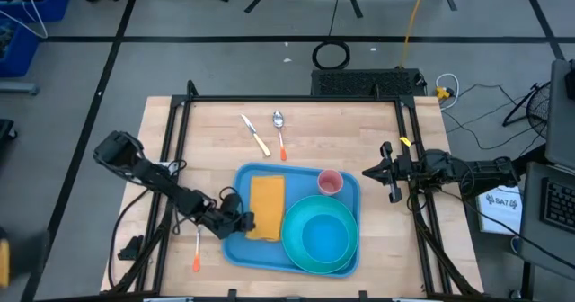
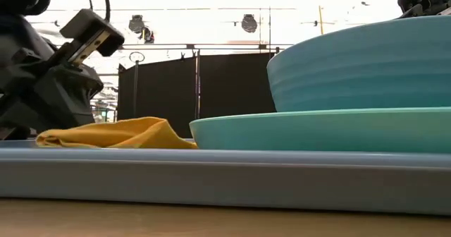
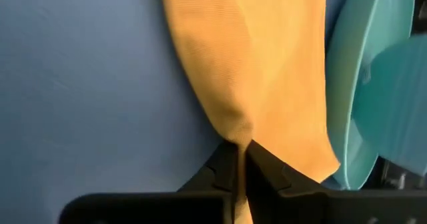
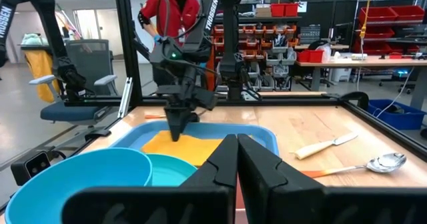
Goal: Set up tray
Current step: Put the yellow napkin on the blue serving tray to the left of the light blue plate
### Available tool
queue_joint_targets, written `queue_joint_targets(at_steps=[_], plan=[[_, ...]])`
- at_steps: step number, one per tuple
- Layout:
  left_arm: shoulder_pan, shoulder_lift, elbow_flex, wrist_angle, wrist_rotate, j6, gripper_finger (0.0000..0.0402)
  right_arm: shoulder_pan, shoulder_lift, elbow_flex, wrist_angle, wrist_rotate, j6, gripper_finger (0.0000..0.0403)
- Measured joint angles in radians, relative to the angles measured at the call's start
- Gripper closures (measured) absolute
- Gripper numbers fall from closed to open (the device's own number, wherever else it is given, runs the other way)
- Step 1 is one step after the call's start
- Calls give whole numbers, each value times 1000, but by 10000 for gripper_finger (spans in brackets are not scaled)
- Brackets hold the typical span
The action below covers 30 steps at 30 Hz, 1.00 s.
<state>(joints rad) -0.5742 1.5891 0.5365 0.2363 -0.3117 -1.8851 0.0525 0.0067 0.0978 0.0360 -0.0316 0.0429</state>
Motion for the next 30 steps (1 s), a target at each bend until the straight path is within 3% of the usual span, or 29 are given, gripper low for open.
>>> queue_joint_targets(at_steps=[4,15,21,26,30], plan=[[14,25,23,-2,68,88,354,0,0,0,-3,0,1,399],[16,26,23,32,105,209,310,0,0,0,-4,-1,9,399],[16,-37,23,19,203,239,287,0,0,0,-4,-1,9,399],[14,-106,23,-60,174,235,285,0,0,0,-4,-1,9,399],[41,-133,23,-88,61,273,284,0,0,0,-4,-1,8,399]])
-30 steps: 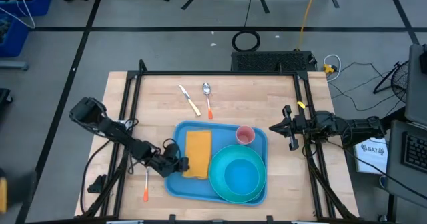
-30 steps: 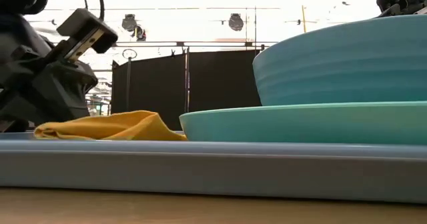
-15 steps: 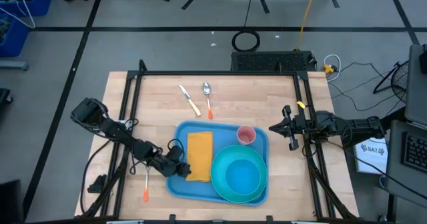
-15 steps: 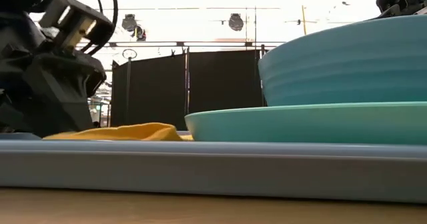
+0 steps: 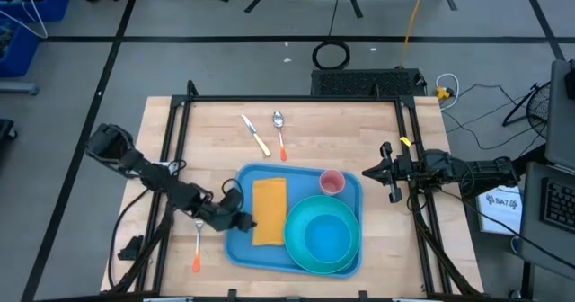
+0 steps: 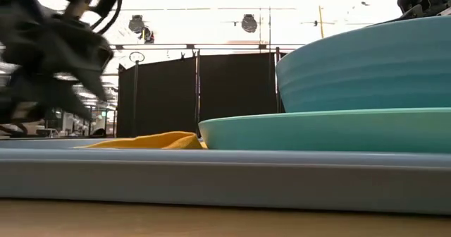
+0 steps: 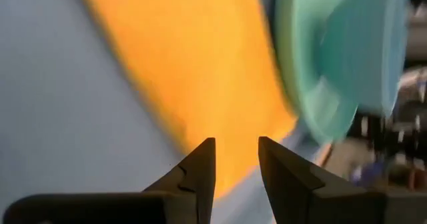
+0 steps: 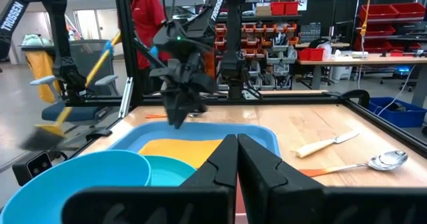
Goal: Set up tray
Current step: Put the yellow napkin on the blue serving tray to the left of the light blue plate
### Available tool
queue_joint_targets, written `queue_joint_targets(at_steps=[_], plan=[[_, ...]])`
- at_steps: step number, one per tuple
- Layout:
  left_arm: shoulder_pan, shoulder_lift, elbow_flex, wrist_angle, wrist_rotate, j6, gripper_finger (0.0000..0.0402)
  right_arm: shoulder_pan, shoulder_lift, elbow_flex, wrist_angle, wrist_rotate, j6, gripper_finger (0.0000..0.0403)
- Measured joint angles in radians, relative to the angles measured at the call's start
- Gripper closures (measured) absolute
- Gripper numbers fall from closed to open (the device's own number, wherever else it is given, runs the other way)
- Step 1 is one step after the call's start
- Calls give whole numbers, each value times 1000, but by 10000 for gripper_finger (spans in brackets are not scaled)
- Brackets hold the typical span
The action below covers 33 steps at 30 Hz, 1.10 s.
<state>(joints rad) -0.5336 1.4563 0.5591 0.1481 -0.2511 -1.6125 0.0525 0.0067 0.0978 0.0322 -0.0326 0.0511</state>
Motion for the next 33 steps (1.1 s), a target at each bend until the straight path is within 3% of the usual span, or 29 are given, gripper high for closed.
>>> queue_joint_targets(at_steps=[3,6,8,10,14,18,26,33], plan=[[79,2,0,38,-27,78,291,0,0,0,0,0,-1,399],[170,13,31,59,45,191,341,0,0,0,0,0,-2,399],[223,16,75,-7,98,270,385,0,0,0,0,0,-2,399],[266,16,145,-117,133,341,395,0,0,0,0,0,-2,399],[312,19,291,-403,167,439,398,0,0,0,0,1,-2,399],[324,62,372,-529,158,478,399,0,0,0,0,1,-3,399],[320,231,383,-441,242,460,400,0,8,0,-2,3,-3,399],[314,306,382,-412,304,424,401,0,9,0,0,2,-3,399]])
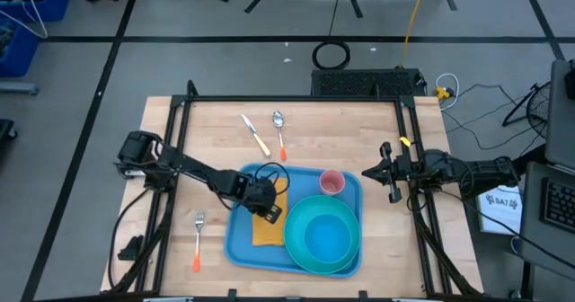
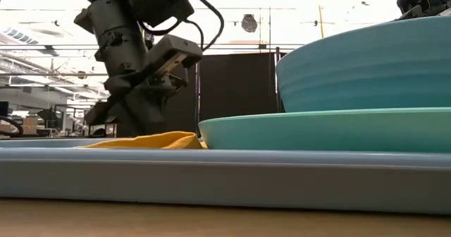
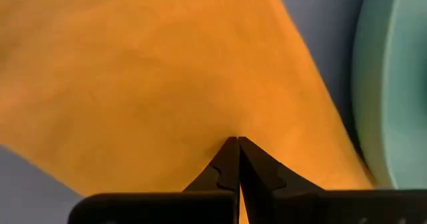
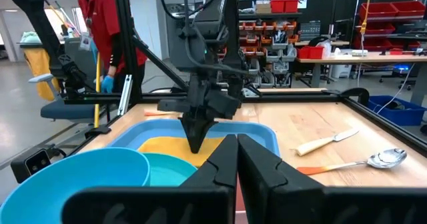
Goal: Set up tray
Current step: Put the yellow napkin on the blue serving tray to the left of the light blue plate
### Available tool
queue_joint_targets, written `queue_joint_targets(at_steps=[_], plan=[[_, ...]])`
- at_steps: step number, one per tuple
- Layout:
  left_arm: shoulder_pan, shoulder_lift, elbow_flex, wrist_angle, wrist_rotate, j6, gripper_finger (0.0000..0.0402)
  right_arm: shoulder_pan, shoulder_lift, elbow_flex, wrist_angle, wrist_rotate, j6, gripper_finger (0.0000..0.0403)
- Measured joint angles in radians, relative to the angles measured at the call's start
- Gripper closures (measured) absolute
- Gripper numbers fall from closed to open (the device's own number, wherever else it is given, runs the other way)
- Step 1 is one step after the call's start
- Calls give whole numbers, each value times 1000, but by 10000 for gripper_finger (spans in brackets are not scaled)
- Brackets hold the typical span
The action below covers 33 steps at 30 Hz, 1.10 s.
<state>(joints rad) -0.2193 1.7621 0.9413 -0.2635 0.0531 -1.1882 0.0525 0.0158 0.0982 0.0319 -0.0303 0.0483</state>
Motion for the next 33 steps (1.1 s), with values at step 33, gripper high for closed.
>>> queue_joint_targets(at_steps=[33], plan=[[3,-13,3,-186,82,-21,401,0,0,0,0,-1,0,399]])
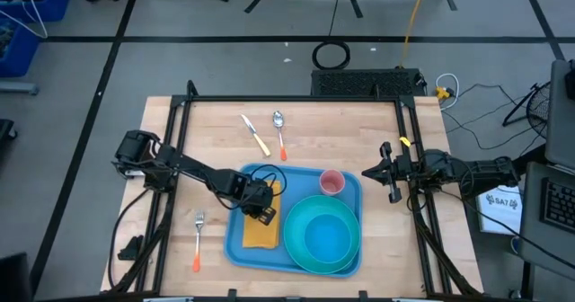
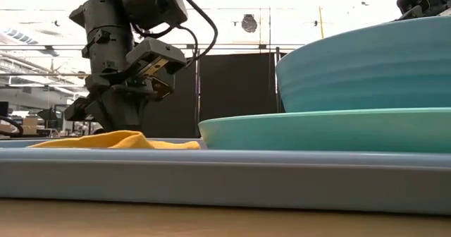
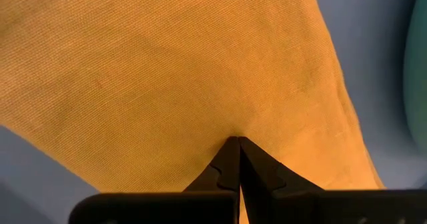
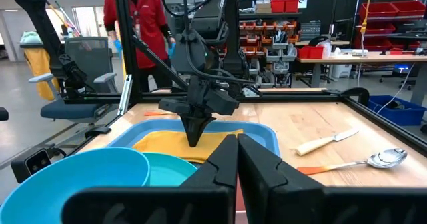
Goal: Set up tray
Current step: Put the yellow napkin on the blue serving tray to the left of the light blue plate, then put the orange fork on top of the yellow napkin
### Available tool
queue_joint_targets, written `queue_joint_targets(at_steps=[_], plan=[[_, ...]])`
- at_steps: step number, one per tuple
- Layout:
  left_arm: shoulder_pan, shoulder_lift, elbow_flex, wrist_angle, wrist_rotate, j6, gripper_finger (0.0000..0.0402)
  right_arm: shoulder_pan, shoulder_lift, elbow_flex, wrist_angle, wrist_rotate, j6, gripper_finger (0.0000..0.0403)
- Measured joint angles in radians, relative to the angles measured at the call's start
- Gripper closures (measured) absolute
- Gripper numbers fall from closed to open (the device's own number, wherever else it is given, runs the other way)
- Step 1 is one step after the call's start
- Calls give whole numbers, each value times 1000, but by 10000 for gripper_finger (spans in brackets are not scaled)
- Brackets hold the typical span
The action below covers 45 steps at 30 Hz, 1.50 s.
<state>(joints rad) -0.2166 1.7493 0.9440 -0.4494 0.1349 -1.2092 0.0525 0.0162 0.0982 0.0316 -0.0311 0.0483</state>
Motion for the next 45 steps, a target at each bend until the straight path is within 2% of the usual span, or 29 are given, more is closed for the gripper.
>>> queue_joint_targets(at_steps=[8,13,17,22,24,28,32,35,39,45], plan=[[-2,-23,-6,26,5,51,399,0,0,0,0,0,0,399],[-43,-171,45,-109,-151,46,400,0,3,0,-6,0,0,399],[-110,-257,95,-265,-191,-185,399,0,14,0,-6,-3,7,399],[-239,-249,153,-490,-68,-511,399,0,23,0,-6,0,-2,399],[-286,-236,146,-500,-65,-646,399,0,25,0,-8,0,-9,399],[-367,-206,139,-487,-145,-891,398,0,26,0,-3,2,-14,399],[-423,-159,138,-501,-132,-1096,399,0,26,0,2,2,-12,399],[-436,-116,136,-501,-51,-1133,399,0,26,0,1,3,-12,399],[-431,-87,138,-518,-17,-1131,400,0,27,0,-8,1,-12,399],[-439,-111,138,-616,77,-1132,400,0,30,0,-21,1,-12,399]])
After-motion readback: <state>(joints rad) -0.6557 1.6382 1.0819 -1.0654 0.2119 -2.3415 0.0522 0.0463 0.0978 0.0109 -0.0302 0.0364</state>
